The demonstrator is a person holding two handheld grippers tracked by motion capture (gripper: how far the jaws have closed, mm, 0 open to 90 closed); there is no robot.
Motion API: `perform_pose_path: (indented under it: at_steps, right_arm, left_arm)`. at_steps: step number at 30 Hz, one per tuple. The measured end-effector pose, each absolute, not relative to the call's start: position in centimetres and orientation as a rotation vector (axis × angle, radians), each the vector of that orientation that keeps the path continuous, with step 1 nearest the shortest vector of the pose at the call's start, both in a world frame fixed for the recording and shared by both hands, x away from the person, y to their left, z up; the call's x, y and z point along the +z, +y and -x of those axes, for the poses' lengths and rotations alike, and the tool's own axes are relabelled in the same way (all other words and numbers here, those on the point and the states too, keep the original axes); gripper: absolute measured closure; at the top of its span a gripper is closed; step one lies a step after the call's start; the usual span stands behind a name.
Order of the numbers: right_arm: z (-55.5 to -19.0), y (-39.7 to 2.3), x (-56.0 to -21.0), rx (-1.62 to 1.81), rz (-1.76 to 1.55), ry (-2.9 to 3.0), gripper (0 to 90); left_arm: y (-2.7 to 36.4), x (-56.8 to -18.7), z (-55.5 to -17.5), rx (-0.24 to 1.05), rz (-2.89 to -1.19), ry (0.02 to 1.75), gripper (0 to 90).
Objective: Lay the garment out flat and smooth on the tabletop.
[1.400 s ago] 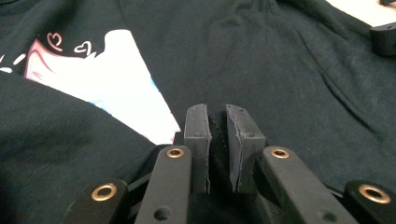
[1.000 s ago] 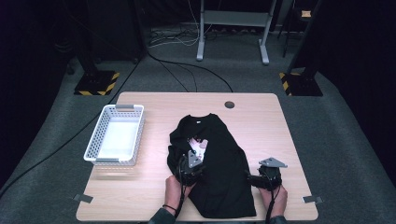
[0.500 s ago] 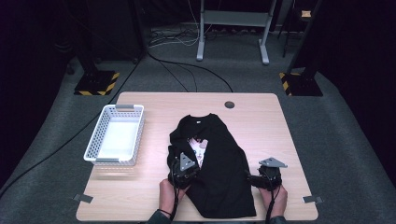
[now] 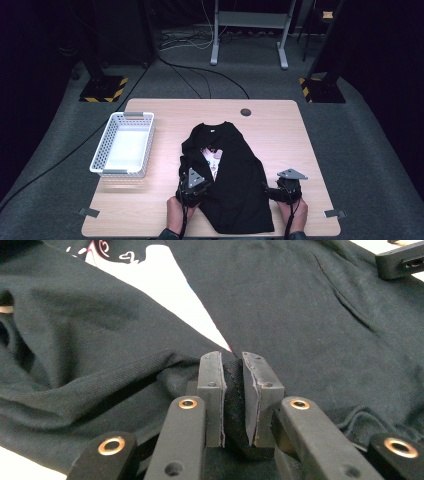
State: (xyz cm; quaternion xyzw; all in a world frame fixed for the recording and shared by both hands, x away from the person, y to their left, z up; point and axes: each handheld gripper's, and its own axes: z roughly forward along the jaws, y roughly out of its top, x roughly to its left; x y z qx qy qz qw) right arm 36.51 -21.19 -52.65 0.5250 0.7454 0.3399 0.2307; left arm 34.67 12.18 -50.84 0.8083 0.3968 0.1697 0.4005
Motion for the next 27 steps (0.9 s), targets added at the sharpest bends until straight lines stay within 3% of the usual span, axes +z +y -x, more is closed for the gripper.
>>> perform_pose_path:
  at_steps: [27]
  right_arm:
    - [-36.5,-21.2,-52.7,0.936,-1.442,2.051,17.9]
  left_arm:
    - [14.8,-50.6,-32.6,0.454,-2.001,1.028,79.3]
